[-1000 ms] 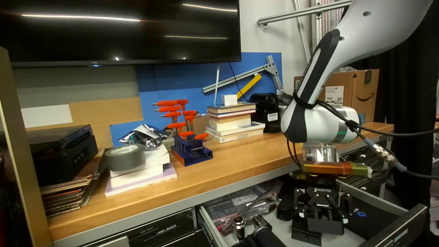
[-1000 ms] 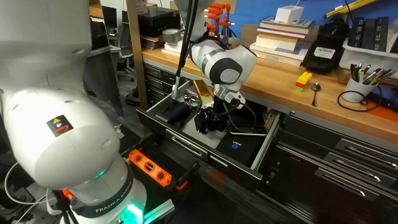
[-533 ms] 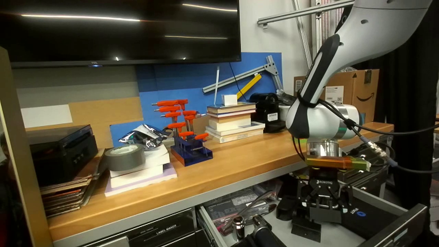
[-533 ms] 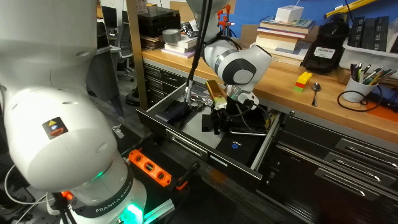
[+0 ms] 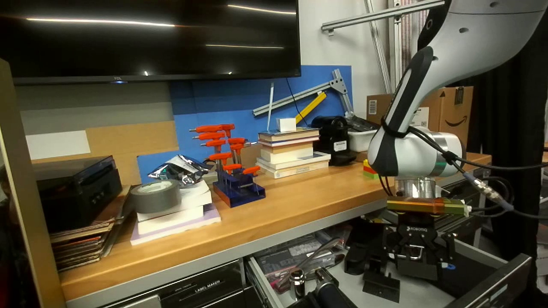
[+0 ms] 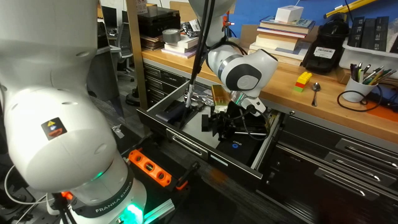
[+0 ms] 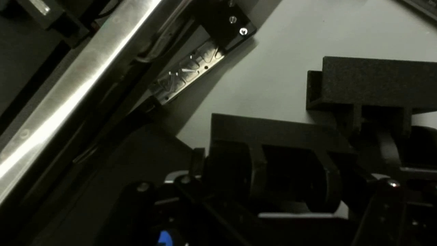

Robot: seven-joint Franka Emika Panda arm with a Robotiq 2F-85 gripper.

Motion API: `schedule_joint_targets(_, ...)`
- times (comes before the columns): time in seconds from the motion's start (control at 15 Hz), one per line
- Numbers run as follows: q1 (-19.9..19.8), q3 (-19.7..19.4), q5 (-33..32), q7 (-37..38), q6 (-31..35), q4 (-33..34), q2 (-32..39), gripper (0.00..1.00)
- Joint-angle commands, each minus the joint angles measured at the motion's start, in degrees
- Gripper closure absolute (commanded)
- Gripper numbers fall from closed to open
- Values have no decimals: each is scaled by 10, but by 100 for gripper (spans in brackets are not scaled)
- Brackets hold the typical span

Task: Put the black objects on the tabletop into the open drawer and then close the drawer

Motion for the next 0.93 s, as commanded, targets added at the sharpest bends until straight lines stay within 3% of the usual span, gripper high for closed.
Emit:
schedule_joint_targets(0.0, 22, -2, 15, 69, 54, -46, -23, 38)
schedule_joint_targets(0.13, 31, 0, 18, 97, 64, -57, -24, 38)
schedule_joint_targets(0.2, 35, 0, 18, 111, 66, -60, -23, 31)
schedule_joint_targets(0.27, 39, 0, 19, 121, 68, -64, -23, 3)
schedule_joint_targets(0.67, 66, 3, 4, 174, 82, -67, -44, 0)
schedule_joint_targets(0.87, 94, -2, -35, 220, 78, -63, -67, 0)
